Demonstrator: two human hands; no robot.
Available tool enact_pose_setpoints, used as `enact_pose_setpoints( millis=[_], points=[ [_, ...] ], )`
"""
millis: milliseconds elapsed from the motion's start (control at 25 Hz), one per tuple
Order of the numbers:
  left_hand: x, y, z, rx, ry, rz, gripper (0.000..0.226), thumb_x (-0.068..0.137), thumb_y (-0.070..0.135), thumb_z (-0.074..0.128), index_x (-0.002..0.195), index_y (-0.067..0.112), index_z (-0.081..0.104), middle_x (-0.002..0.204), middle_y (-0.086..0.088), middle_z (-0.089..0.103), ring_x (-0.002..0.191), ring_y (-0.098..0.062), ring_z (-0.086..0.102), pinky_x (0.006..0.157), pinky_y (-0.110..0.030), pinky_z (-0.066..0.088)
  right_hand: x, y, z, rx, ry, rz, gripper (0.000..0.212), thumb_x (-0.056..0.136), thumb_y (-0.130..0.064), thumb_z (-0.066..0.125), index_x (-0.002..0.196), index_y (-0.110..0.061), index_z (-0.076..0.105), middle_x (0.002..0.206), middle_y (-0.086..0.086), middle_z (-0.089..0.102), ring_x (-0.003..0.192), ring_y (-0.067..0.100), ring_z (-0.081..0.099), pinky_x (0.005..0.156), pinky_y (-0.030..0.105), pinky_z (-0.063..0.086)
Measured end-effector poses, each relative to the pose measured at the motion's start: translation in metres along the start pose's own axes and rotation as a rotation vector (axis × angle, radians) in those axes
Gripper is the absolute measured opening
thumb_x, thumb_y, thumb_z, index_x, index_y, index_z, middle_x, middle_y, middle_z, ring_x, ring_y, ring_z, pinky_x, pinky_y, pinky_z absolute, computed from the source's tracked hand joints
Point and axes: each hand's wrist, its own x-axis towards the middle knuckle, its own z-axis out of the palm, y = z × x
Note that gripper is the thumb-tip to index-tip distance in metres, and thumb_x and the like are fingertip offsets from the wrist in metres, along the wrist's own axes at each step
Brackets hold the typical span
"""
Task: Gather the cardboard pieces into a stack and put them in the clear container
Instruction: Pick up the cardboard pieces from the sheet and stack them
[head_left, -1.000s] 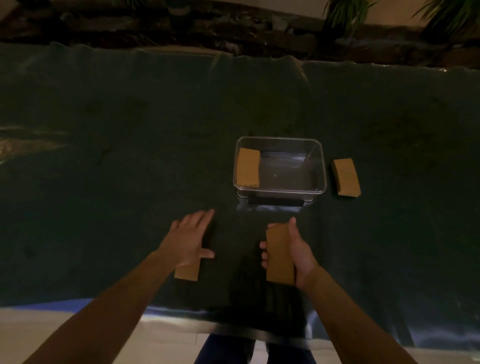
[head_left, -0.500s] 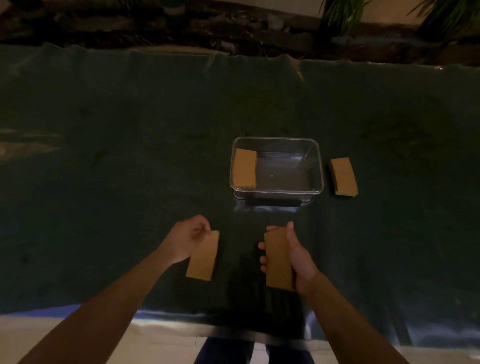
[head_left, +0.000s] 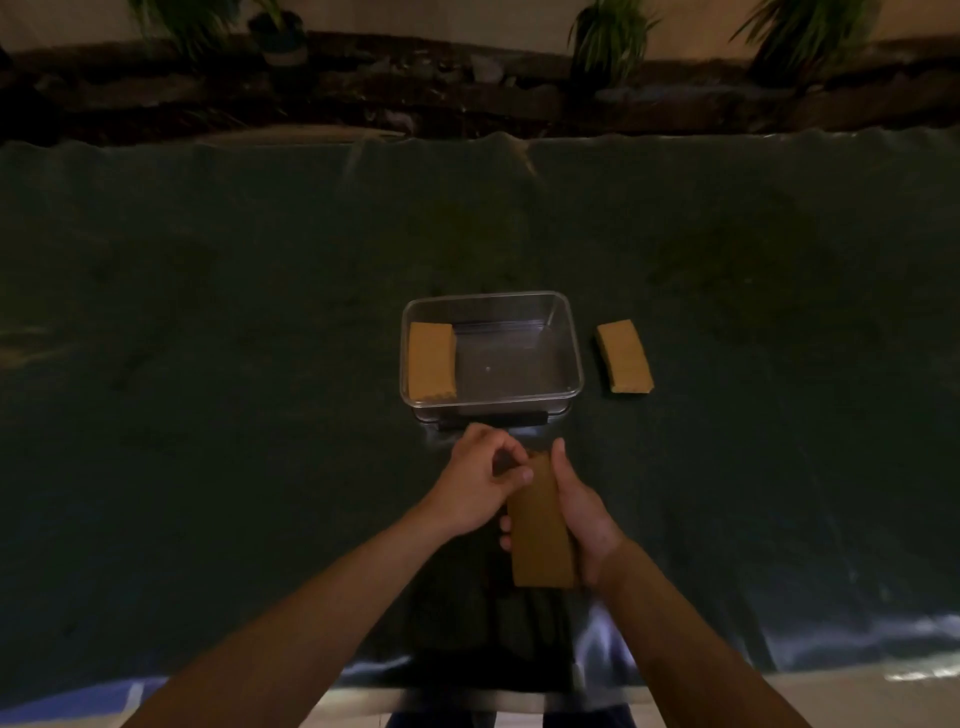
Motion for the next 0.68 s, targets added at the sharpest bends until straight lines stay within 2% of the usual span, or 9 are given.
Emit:
enact_pose_setpoints(
  millis=[40,80,120,200,240,320,480,600,680],
  points=[
    [0.003,0.003,0.006,0.022,-0.006,0.04,0.022,0.086,0.032,0.071,0.1,0.04,0.055,0.116,0.017,0.043,0.116,-0.008,0.05,0.093,-0.023,0.044,0.0,-0.004,-0.006,0.005,0.029,-0.013,0.08,0.071,-0.078,0.054,0.11,-0.01,0.071,0.083,0.022,0.073,0.067,0.032,0.07,0.058,0.039,0.059],
    [0.005,0.007,0.01,0.038,-0.052,0.084,0.038,0.082,0.038,0.074,0.113,0.044,0.052,0.124,0.018,0.042,0.122,-0.007,0.048,0.096,-0.026,0.046,0.0,-0.009,-0.013,0.008,0.068,-0.019,0.076,0.073,-0.077,0.054,0.107,-0.011,0.072,0.081,0.02,0.075,0.066,0.032,0.072,0.055,0.038,0.059],
    [0.008,0.012,0.015,0.047,-0.146,0.126,0.064,0.075,0.045,0.078,0.128,0.05,0.043,0.136,0.019,0.038,0.129,-0.006,0.043,0.101,-0.031,0.045,0.0,-0.015,-0.022,0.004,0.12,-0.023,0.072,0.075,-0.076,0.052,0.102,-0.013,0.072,0.08,0.016,0.077,0.067,0.031,0.074,0.053,0.035,0.059],
    [0.016,0.023,0.03,0.192,-0.332,0.199,0.115,0.058,0.056,0.086,0.147,0.058,0.012,0.153,0.024,0.02,0.14,-0.008,0.028,0.11,-0.037,0.032,-0.001,-0.029,-0.039,-0.003,0.187,-0.028,0.069,0.077,-0.077,0.048,0.103,-0.017,0.071,0.084,0.012,0.079,0.076,0.027,0.076,0.055,0.034,0.06],
    [0.021,0.029,0.039,0.323,-0.372,0.247,0.13,0.053,0.059,0.086,0.149,0.057,-0.002,0.155,0.025,0.012,0.143,-0.012,0.021,0.111,-0.038,0.021,-0.002,-0.037,-0.047,0.0,0.189,-0.027,0.073,0.075,-0.079,0.048,0.107,-0.017,0.071,0.089,0.014,0.078,0.082,0.028,0.076,0.062,0.037,0.061],
    [0.034,0.045,0.058,0.479,-0.366,0.309,0.138,0.051,0.06,0.085,0.146,0.058,-0.015,0.155,0.021,0.007,0.143,-0.019,0.015,0.107,-0.039,0.012,-0.005,-0.052,-0.063,0.017,0.193,-0.027,0.083,0.067,-0.082,0.05,0.11,-0.015,0.072,0.098,0.018,0.077,0.094,0.033,0.073,0.079,0.047,0.059],
    [0.065,0.075,0.085,0.545,-0.322,0.287,0.132,0.056,0.055,0.082,0.143,0.062,-0.017,0.153,0.012,0.008,0.139,-0.022,0.016,0.11,-0.048,0.02,-0.013,-0.083,-0.096,0.108,0.141,0.017,0.079,0.074,-0.08,0.049,0.11,-0.015,0.076,0.111,0.024,0.072,0.107,0.039,0.067,0.098,0.056,0.049],
    [0.088,0.095,0.099,0.601,-0.261,0.29,0.13,0.057,0.055,0.081,0.143,0.061,-0.016,0.151,0.012,0.006,0.136,-0.02,0.015,0.107,-0.047,0.019,-0.014,-0.109,-0.118,0.096,0.09,0.009,0.066,0.084,-0.073,0.046,0.11,-0.019,0.075,0.109,0.021,0.074,0.105,0.036,0.068,0.094,0.053,0.053],
    [0.103,0.105,0.107,0.616,-0.249,0.282,0.131,0.055,0.06,0.08,0.144,0.06,-0.016,0.151,0.015,0.005,0.135,-0.018,0.015,0.105,-0.044,0.019,-0.009,-0.124,-0.127,-0.016,0.159,-0.007,0.063,0.085,-0.072,0.044,0.112,-0.021,0.071,0.103,0.016,0.076,0.101,0.033,0.07,0.09,0.05,0.055]
  ],
)
